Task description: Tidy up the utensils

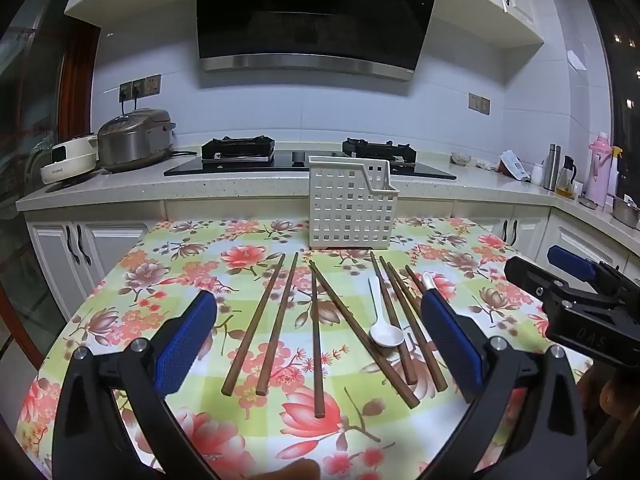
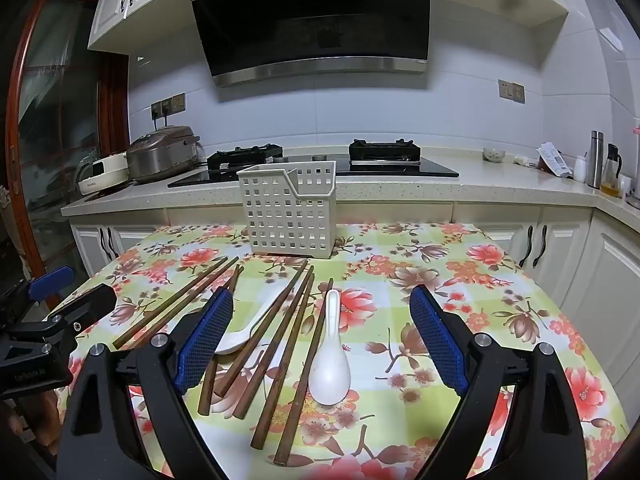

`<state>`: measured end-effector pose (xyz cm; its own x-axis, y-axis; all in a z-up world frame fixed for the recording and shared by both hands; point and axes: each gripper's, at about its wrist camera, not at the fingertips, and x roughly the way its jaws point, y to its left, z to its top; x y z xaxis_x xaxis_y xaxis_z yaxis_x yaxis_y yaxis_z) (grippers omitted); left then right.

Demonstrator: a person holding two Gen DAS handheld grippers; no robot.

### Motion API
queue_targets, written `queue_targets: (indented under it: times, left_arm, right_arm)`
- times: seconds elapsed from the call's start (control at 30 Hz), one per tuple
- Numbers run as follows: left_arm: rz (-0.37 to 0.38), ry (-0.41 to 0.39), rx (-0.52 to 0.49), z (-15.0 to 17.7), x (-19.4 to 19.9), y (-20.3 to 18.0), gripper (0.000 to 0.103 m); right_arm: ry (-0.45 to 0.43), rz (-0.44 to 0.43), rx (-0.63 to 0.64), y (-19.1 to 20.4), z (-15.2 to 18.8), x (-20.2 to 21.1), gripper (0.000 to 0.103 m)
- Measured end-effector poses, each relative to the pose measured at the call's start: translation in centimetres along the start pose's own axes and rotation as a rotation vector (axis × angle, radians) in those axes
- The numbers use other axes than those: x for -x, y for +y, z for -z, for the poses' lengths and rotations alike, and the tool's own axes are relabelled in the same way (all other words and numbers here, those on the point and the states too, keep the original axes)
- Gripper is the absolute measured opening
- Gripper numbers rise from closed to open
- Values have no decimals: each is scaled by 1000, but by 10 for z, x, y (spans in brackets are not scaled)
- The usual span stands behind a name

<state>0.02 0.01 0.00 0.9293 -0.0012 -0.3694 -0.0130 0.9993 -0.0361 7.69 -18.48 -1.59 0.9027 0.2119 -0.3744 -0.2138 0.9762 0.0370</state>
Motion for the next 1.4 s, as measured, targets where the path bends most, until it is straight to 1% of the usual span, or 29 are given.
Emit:
queue_targets:
  times: [1.4]
  left_arm:
    - [-2,-8,-3,0,0,0,99]
  right_arm:
    - [-8,2,0,0,-1,1,85]
